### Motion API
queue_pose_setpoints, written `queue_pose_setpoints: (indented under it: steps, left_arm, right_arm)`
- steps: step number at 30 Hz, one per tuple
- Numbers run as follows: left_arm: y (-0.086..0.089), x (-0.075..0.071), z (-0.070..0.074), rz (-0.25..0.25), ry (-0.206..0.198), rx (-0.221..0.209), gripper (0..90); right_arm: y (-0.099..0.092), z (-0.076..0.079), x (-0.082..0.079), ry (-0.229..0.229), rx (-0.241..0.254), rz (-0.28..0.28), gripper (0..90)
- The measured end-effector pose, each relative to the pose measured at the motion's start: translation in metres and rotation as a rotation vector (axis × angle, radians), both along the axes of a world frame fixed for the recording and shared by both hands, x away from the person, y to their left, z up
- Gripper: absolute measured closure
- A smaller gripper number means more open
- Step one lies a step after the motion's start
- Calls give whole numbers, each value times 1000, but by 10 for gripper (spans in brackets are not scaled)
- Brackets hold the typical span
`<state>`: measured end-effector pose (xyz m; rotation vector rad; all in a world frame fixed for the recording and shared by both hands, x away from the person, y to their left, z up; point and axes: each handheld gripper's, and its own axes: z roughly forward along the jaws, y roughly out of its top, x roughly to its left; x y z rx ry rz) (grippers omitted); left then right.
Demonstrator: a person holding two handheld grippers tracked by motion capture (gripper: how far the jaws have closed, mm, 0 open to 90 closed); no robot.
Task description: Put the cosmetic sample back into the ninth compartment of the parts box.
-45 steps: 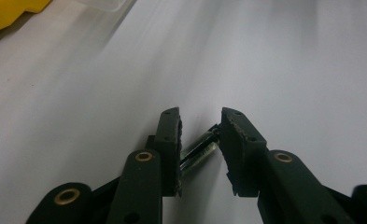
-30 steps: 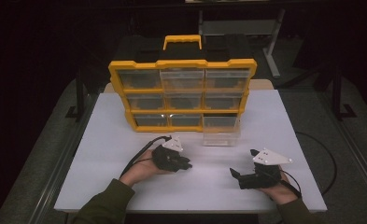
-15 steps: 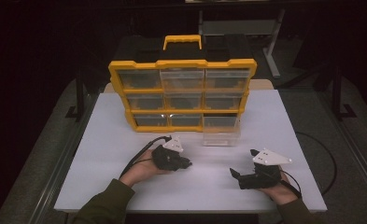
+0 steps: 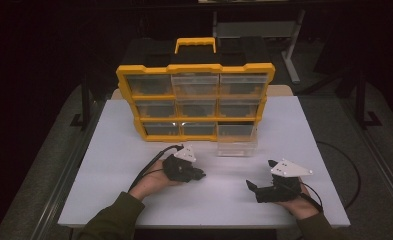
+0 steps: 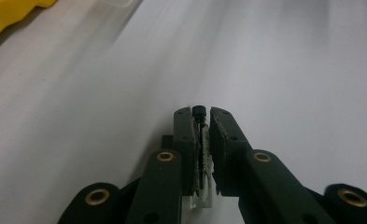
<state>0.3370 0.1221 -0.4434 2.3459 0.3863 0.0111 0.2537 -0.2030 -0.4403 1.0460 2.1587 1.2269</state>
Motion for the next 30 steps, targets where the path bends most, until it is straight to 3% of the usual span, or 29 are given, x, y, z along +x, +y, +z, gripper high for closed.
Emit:
queue_pose_setpoints:
  steps: [7,30]
  left_arm:
    - [4,5,7,9,19,-40,813]
    - [1,17,36,-4,44,-66,813]
  right_arm:
    - [0,0,0,1,-5,1,0]
    - [-1,0,0,4,-2,-2,0]
